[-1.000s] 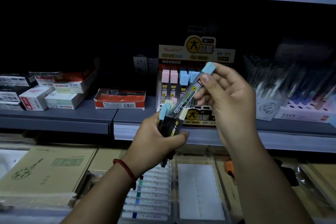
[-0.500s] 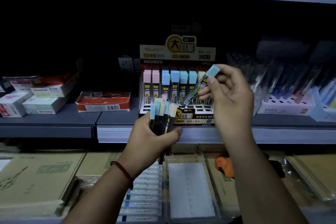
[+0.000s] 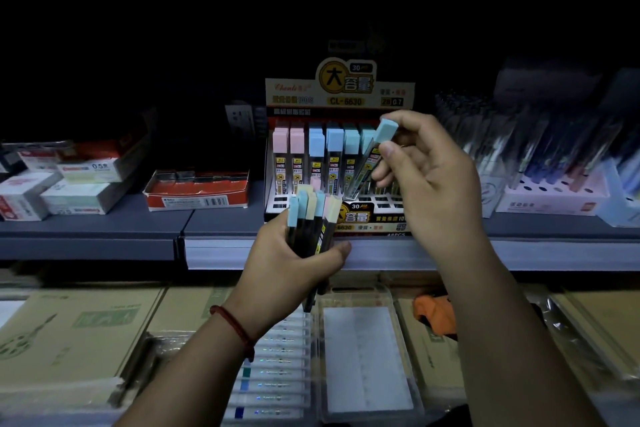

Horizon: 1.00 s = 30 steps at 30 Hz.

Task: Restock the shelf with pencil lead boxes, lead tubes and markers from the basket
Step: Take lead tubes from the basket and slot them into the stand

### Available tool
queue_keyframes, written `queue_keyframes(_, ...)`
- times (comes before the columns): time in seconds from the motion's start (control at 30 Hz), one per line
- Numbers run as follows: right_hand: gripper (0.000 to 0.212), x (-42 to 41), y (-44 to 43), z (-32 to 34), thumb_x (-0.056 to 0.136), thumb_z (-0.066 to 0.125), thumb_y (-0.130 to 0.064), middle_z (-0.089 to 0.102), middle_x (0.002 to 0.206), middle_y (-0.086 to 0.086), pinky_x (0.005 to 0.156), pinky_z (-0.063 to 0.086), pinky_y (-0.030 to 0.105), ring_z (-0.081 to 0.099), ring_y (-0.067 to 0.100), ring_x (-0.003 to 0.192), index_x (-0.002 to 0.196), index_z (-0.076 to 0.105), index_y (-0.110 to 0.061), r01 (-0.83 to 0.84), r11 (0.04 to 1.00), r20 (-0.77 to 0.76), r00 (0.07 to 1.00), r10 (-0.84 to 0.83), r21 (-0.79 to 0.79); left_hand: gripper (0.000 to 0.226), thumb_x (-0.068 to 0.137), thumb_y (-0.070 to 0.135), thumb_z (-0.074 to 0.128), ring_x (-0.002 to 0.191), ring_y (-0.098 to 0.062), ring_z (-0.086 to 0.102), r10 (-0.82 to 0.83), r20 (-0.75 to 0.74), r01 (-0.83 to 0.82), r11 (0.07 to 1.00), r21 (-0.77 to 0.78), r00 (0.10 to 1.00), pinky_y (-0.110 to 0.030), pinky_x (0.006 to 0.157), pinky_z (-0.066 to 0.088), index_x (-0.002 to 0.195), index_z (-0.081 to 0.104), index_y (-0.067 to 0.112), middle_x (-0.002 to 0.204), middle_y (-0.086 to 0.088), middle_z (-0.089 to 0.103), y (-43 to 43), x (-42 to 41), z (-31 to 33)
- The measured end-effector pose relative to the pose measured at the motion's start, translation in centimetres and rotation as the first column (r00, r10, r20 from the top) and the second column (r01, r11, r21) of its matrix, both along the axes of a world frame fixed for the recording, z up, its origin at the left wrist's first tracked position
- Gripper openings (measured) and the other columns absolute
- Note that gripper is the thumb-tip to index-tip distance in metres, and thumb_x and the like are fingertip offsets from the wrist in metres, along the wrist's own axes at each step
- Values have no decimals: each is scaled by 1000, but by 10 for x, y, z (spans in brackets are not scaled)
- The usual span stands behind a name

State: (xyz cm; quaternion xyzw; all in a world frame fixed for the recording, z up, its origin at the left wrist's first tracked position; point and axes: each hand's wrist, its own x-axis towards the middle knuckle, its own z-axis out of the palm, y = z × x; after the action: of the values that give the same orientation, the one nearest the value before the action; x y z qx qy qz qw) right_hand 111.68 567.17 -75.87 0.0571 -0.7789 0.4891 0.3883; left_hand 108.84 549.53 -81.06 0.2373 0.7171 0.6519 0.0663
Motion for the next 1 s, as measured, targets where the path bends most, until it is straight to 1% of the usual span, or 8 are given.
queue_keyframes(0.13, 37, -7, -3, -10, 99, 60, -13, 60, 98, -1, 73, 53, 23, 60, 6, 78, 136, 60, -21, 116, 977, 47, 991, -126, 179, 27, 83, 11, 77, 70, -37, 67, 0, -24, 1, 1000, 4, 1000, -44, 59, 61, 104, 63, 5, 81, -12, 68, 0, 2, 2)
queue_keyframes(0.2, 48, -8, -8, -13, 97, 64, -14, 53, 104, -3, 69, 45, 14, 53, 6, 75, 143, 53, -21, 186, 955, 35, 979, -199, 230, 27, 83, 11, 78, 71, -38, 66, 1, -30, -1, 1000, 9, 1000, -45, 59, 60, 104, 63, 3, 81, -14, 67, 0, 2, 3)
queue_keyframes(0.27, 51, -6, -12, -11, 96, 66, -14, 52, 105, -1, 65, 45, 15, 53, 13, 71, 144, 50, -20, 228, 956, 7, 973, -233, 186, 27, 83, 12, 78, 71, -39, 66, 5, -29, -4, 1000, 21, 1000, -46, 59, 60, 104, 63, 2, 80, -16, 67, -1, 2, 3)
queue_keyframes(0.33, 40, 0, -18, -5, 94, 67, -13, 54, 96, 3, 59, 45, 24, 51, 18, 63, 133, 57, -18, 230, 959, -48, 973, -225, 164, 27, 83, 13, 77, 68, -42, 65, 3, -29, -2, 999, 36, 1000, -49, 57, 59, 103, 62, 2, 78, -19, 66, -1, 1, 4)
queue_keyframes(0.4, 17, 6, -26, 1, 93, 70, -14, 55, 82, 3, 53, 41, 29, 48, 19, 58, 109, 67, -16, 123, 972, -48, 992, -116, 198, 24, 84, 11, 77, 61, -43, 63, -5, -29, 6, 999, 54, 1000, -48, 52, 56, 100, 62, 0, 73, -20, 65, -1, 0, 3)
queue_keyframes(0.5, 3, 14, -42, 7, 89, 75, -19, 54, 76, -1, 57, 39, 18, 50, 13, 65, 90, 73, -17, -102, 965, 78, 993, 85, 241, 13, 85, 3, 74, 49, -27, 58, -28, -59, 32, 998, 55, 998, -34, 46, 52, 89, 62, 0, 59, -7, 63, 1, -2, 1)
queue_keyframes(0.7, 22, 11, -48, 2, 81, 81, -36, 44, 92, -12, 76, 39, 15, 52, 6, 91, 102, 74, -31, -172, 941, 261, 961, 95, 293, 11, 78, 6, 75, 50, -12, 57, -57, -112, 58, 998, 9, 992, -25, 47, 44, 76, 65, 11, 56, 3, 62, 0, -5, -1)
queue_keyframes(1.0, 14, 14, -47, 10, 81, 81, -14, 50, 93, -2, 64, 42, 7, 50, -5, 69, 94, 76, -14, -294, 954, 316, 912, 260, 63, 19, 82, 12, 79, 63, -6, 65, -110, -124, 104, 993, -60, 986, -24, 58, 51, 95, 68, 20, 71, 12, 68, -2, -7, 1)
